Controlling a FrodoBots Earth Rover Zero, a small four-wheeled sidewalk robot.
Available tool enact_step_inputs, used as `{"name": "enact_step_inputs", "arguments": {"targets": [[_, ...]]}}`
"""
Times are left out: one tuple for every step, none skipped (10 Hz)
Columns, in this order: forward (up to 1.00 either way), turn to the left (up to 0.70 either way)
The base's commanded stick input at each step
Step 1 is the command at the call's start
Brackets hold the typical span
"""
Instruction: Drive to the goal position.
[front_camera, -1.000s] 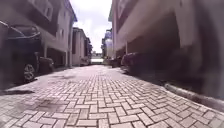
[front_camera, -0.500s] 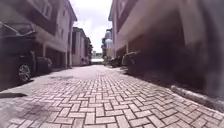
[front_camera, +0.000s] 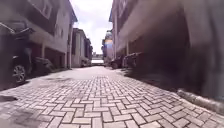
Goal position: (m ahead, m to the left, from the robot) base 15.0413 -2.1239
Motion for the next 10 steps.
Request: {"name": "enact_step_inputs", "arguments": {"targets": [[0.50,0.00],[0.50,0.00],[0.50,0.00],[0.50,0.00],[0.50,0.11],[0.50,0.42],[0.50,0.50],[0.50,0.39],[0.50,0.08],[0.50,0.00]]}}
